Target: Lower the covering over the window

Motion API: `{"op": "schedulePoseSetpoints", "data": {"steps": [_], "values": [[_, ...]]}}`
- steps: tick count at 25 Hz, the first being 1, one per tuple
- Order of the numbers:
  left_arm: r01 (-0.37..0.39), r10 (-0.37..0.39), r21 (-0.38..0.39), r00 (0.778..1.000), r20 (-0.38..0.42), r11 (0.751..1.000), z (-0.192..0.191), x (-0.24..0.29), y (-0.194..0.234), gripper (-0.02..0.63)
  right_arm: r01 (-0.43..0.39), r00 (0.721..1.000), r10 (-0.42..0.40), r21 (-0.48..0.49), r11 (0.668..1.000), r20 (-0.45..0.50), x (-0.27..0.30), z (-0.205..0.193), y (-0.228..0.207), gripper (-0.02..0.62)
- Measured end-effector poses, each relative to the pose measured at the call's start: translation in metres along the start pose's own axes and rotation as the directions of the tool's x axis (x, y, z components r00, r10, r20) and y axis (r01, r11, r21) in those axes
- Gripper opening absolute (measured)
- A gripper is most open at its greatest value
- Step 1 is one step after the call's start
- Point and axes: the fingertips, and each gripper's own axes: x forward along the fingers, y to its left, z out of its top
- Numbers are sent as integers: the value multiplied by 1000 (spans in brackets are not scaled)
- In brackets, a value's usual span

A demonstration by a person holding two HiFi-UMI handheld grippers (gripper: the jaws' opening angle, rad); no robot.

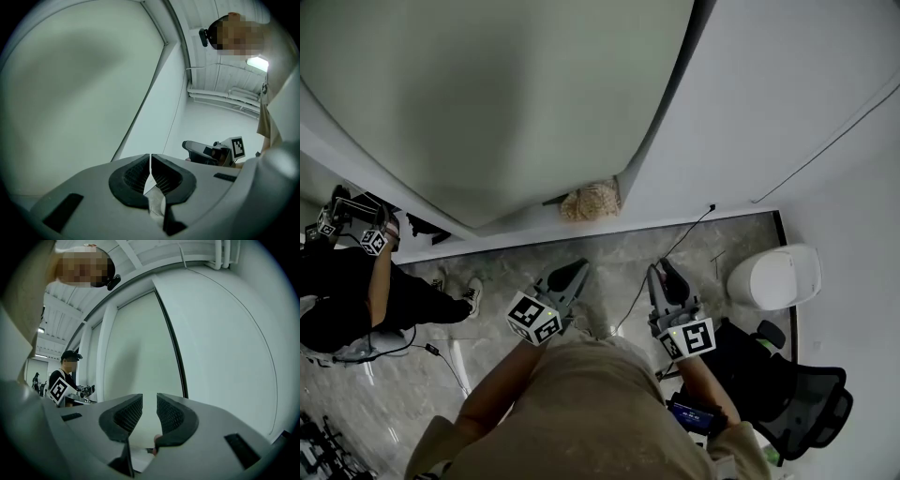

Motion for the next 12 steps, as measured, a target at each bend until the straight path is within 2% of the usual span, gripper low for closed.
{"op": "schedulePoseSetpoints", "data": {"steps": [5,12], "values": [[34,-34,-8,999,-6,999,-2,-1,13,18,39,999,-39,-4,999,-13,11,-7,2,83],[47,-47,-8,999,-9,999,-2,-1,23,18,40,999,-40,-19,999,-9,18,-6,7,83]]}}
